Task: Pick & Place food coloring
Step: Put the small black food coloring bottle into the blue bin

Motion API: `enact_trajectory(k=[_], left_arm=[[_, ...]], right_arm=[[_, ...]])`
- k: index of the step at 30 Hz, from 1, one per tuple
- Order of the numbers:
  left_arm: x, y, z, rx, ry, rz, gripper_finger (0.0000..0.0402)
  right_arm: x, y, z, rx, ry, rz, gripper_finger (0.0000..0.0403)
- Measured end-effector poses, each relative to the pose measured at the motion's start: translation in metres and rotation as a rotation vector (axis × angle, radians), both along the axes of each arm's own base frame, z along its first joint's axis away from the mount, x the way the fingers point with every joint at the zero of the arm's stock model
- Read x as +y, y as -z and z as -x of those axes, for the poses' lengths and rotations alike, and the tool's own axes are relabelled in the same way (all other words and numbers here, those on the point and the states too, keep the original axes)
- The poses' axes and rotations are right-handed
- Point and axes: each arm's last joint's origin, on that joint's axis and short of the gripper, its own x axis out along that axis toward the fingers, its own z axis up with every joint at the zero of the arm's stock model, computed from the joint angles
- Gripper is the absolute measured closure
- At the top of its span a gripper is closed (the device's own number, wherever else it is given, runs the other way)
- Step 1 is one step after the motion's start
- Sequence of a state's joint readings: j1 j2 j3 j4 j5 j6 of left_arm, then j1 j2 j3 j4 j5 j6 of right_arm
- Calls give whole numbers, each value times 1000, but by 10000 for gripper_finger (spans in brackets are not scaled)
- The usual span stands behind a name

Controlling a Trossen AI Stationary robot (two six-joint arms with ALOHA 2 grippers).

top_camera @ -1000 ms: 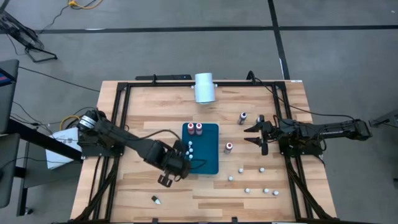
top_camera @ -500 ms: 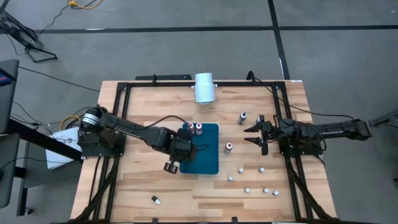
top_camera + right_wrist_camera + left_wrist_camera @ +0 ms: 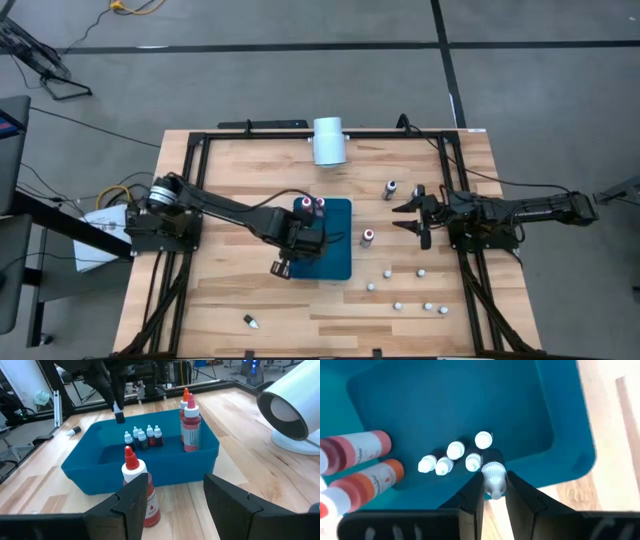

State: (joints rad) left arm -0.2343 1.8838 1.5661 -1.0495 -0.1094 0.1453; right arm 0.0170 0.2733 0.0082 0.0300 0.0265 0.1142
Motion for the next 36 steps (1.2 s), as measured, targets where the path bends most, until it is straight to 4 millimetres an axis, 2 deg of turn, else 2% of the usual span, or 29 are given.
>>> enact_trajectory(k=[4,12,23,26,36], left_arm=[[-5,2,-7,10,16,5,347],[-10,10,-2,42,15,6,347],[-15,31,-11,94,18,28,347],[-14,40,-15,122,18,24,347],[-7,48,-23,134,16,19,347]], right_arm=[[0,0,0,-1,-1,0,219],[0,0,0,0,0,0,219],[0,-1,0,-6,0,0,219],[0,-1,0,-6,-1,0,219],[0,0,0,-2,-1,0,219]])
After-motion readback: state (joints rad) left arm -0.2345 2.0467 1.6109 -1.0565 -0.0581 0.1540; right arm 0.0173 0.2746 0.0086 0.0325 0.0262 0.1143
